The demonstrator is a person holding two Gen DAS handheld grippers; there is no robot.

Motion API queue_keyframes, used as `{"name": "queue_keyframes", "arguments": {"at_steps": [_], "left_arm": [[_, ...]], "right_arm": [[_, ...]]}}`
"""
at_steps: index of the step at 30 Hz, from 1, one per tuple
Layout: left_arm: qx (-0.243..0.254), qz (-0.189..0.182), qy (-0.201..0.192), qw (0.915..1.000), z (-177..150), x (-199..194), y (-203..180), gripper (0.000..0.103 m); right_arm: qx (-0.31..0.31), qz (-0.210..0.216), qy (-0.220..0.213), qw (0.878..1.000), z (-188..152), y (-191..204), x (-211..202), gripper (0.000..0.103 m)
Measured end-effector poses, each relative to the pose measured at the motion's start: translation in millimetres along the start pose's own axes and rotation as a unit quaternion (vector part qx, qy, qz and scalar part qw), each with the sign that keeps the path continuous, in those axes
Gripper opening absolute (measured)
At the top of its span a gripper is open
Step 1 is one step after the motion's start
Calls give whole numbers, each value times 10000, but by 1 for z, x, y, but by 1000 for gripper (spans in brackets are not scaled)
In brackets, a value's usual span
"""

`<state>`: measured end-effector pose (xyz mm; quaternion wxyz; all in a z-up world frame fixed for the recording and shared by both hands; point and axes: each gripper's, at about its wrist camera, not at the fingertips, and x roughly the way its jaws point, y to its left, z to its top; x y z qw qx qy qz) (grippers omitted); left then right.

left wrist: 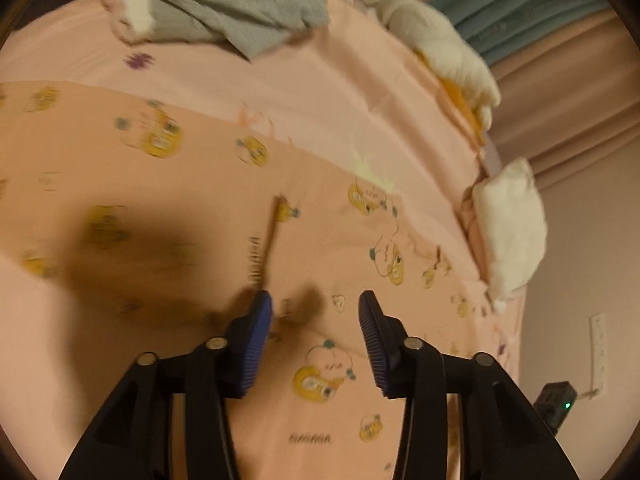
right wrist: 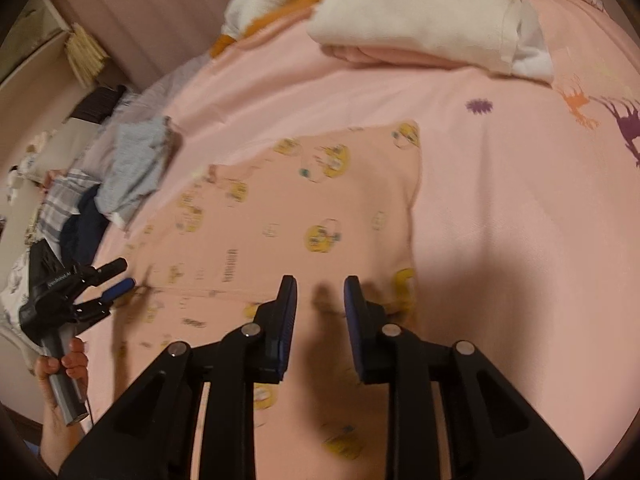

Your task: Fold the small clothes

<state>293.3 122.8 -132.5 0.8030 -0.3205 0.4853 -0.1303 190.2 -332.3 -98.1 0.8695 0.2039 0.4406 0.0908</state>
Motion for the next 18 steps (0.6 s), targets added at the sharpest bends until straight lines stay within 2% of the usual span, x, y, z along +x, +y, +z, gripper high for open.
{"name": "queue_keyframes", "arguments": {"at_steps": [4,8,11,12,15,18], "left_arm": [[-558,-122,-488,9972,-1,-51,43,67],[-1108,145,-998,9887,1,-97,96,67],[-1673,243,-1337,9765,3,-128,142,67],[-1885,303,-1496,9701,4,-139,160,67],[-2298,443,-1775,9559,6,-153,194,67],[-2639,323,-1892,9453,11,-155,217,67]], "right_arm": [[-101,200,-102,9997,-11,15,-18,42],[-214,343,-131,9991,-23,27,-29,44],[-236,476,-138,9985,-31,35,-35,46],[-251,497,-129,9984,-34,37,-36,46],[-302,502,-92,9982,-40,43,-36,46],[-302,521,-55,9982,-43,47,-36,46]]}}
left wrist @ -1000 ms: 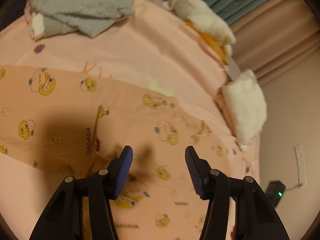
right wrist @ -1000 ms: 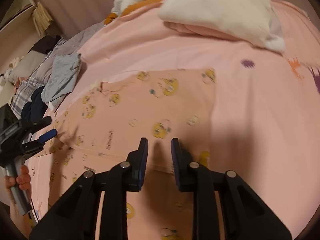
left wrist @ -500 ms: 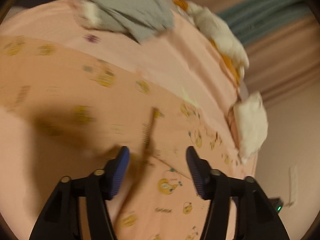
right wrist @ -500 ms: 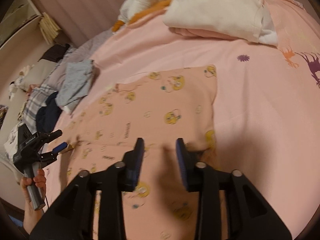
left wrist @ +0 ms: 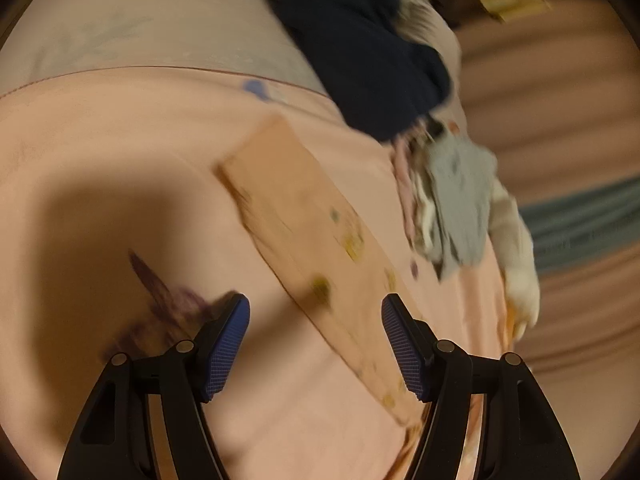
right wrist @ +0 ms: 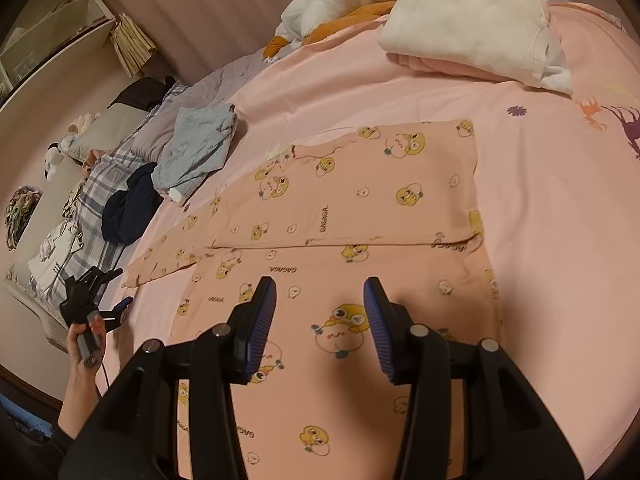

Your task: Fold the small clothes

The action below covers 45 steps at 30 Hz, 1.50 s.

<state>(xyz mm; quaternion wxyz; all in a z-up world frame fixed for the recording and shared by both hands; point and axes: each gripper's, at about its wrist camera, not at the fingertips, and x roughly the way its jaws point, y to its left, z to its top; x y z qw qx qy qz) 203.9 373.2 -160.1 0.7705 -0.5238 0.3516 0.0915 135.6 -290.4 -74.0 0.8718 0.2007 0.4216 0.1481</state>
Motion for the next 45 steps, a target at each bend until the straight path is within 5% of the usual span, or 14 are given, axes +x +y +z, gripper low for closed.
{"name": "queue_keyframes", "arguments": {"at_steps": [11,18,23,28,35,45], "left_arm": [[-378,-172,-371,9984,38,24,7,67],[67,587,-337,9977,43,30,-1,9],[553,790,-342,9948,35,19,-24,5],[1374,528,-268,9887,13,3,-90,5],[2458,77,12,9693,-46,-6,-187,5],[3777,-226,590,9238,-182,29,-303,5]], "right_arm": [[-22,27,99,9999,-2,13,13,46],[74,-14,147,9999,-6,9,16,46],[120,16,79,9999,-6,7,9,46],[164,84,1,9998,-9,2,1,46],[267,204,-103,9994,-17,-9,-12,46],[647,328,-307,9969,-26,-45,-35,46]]}}
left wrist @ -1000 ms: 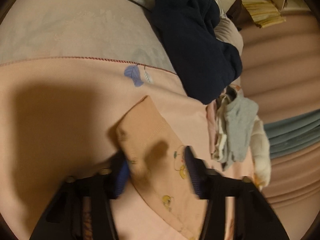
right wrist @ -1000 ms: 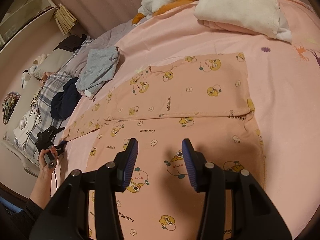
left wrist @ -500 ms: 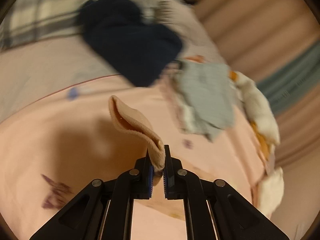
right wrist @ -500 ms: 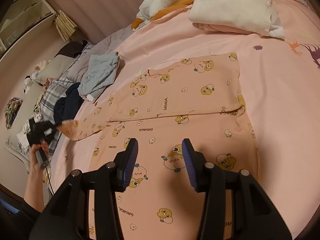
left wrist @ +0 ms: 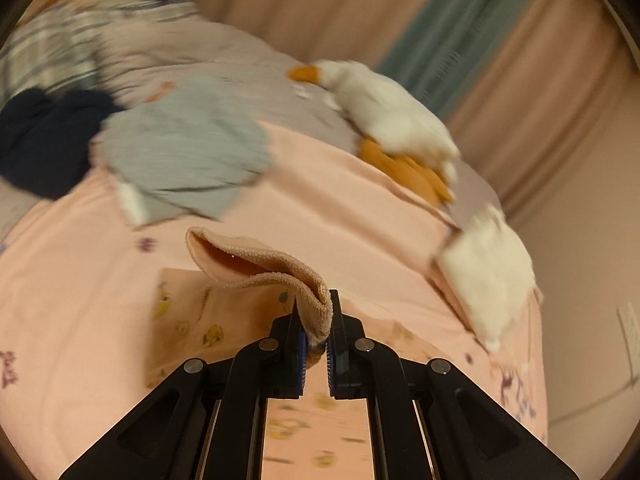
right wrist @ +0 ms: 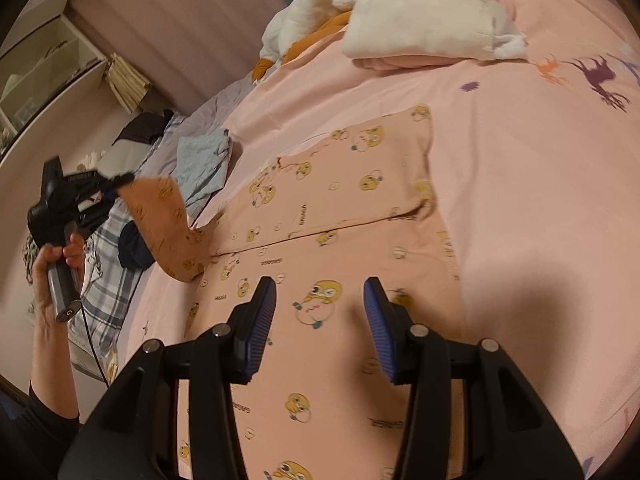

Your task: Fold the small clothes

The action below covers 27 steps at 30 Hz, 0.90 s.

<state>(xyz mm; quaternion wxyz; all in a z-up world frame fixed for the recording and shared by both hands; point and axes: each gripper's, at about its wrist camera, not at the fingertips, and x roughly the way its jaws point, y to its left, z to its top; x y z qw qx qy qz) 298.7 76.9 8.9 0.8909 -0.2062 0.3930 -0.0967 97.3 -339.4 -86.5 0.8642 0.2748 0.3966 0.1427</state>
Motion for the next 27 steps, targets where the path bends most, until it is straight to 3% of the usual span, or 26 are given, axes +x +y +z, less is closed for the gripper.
{"name": "queue_keyframes", "arguments": {"at_steps": [8,14,15,17,19,23,27], "left_arm": [[967,-84,683,9929,-65,68,-100,5],[1581,40,1504,9759,-129,126,-135,5],[1681,42,1721,9706,-140,137,-138,9],[1695,12,2026,9645,-150,148,-139,29],[1645,-232,2231,9605,-155,151,-138,57],[1783,-284,2073,9615,-151,136,-137,62],[1445,-410,1742,9732,-135,108,-108,63]], "right_arm": [[341,-67,-66,9994,-4,-33,-10,46],[570,-91,-93,9983,-6,-50,-13,49],[594,-99,-95,9981,-6,-52,-13,51],[614,-101,-102,9980,-4,-52,-13,52],[634,-97,-133,9979,-1,-50,-13,55],[709,64,-243,9972,12,-46,-9,56],[640,183,-290,9974,30,-36,6,56]]}}
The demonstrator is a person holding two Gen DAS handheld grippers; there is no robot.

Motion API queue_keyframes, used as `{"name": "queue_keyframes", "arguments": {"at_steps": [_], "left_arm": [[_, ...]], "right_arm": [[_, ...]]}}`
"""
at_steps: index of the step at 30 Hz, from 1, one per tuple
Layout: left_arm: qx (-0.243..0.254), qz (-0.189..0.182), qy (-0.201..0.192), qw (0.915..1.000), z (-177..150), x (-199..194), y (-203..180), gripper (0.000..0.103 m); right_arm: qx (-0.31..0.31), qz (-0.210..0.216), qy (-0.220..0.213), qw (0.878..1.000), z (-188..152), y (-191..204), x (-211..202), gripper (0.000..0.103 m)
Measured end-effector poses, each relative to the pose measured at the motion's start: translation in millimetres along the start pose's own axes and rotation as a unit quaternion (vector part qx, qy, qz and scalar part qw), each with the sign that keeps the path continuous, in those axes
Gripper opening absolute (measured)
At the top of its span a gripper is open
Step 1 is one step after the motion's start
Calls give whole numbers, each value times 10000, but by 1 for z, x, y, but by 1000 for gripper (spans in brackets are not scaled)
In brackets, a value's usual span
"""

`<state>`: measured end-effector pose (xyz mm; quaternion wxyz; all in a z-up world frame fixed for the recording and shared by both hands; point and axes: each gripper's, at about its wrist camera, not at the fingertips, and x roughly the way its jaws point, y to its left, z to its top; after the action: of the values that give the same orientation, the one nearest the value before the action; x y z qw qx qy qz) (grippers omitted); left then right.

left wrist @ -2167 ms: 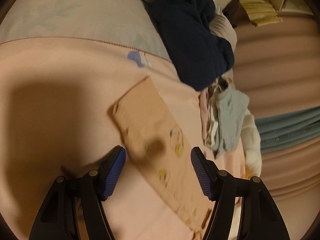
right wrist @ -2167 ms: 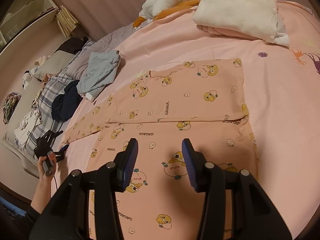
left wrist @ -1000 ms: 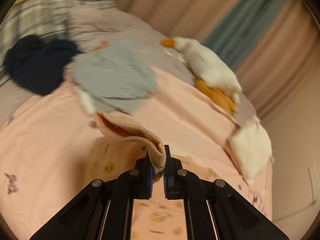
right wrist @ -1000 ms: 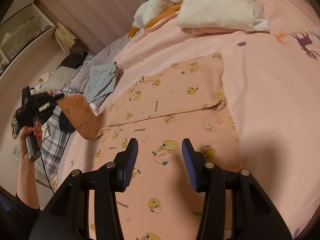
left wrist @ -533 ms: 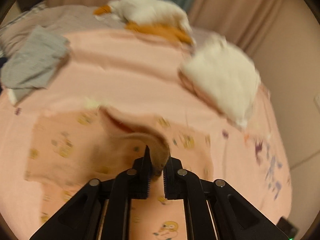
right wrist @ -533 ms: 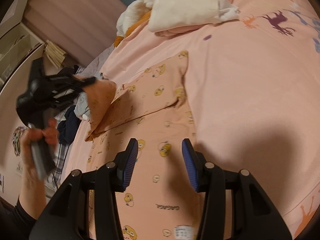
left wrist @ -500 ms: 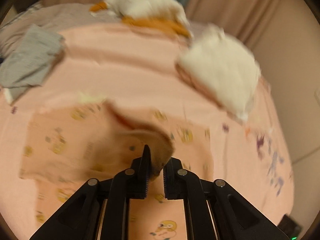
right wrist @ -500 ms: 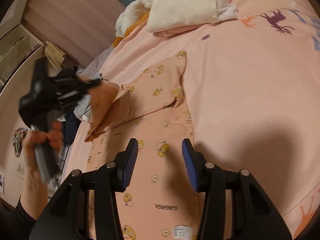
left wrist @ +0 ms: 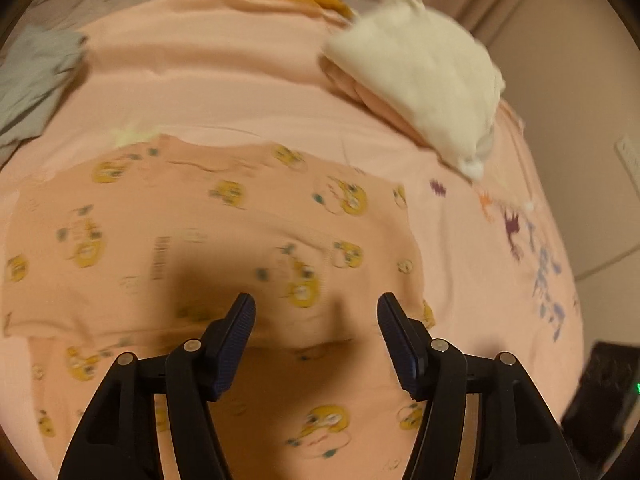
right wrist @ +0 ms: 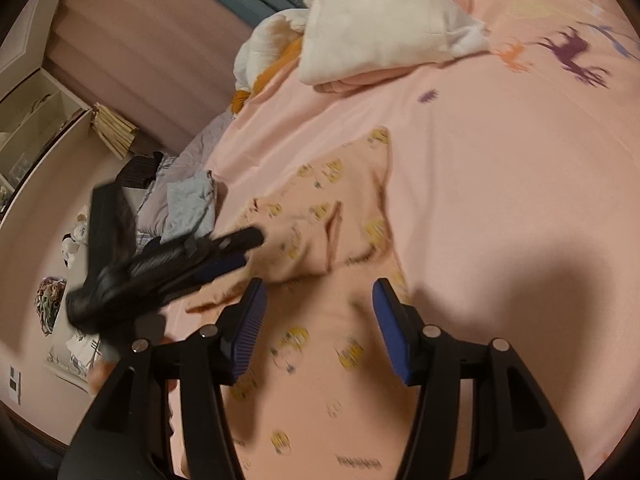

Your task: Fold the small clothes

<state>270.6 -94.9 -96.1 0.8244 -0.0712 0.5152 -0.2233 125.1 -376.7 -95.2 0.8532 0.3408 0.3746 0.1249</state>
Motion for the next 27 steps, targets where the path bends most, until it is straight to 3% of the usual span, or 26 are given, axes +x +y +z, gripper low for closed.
{"name": "queue_keyframes", "arguments": {"at_steps": [6,9,11,14,15,16,20,24,27], "left_arm": [[-503,236,-322,9979,-18,-37,65,63],[-823,393,-485,9946,-29,-59,103,63],[-1083,485,-593,9912,-38,-75,130,63],[-1461,597,-756,9846,-48,-95,163,63],[-1534,644,-787,9829,-50,-98,169,63],[-1633,698,-821,9807,-52,-102,178,63],[-2021,708,-883,9728,-58,-110,206,63],[-2102,643,-918,9712,-60,-110,212,64],[-2059,573,-893,9728,-58,-104,209,63]], "right_arm": [[-353,-194,274,9988,28,22,52,55],[-595,-794,483,9939,37,25,89,51],[-728,-1235,701,9872,38,24,115,43],[-1168,-1505,650,9795,37,38,128,27],[-1325,-1533,674,9769,36,44,131,16],[-1445,-1546,692,9749,36,49,133,7],[-1951,-1597,417,9668,43,73,120,6],[-1807,-1508,-145,9718,66,81,82,6],[-1743,-1746,-129,9690,75,68,72,6]]}}
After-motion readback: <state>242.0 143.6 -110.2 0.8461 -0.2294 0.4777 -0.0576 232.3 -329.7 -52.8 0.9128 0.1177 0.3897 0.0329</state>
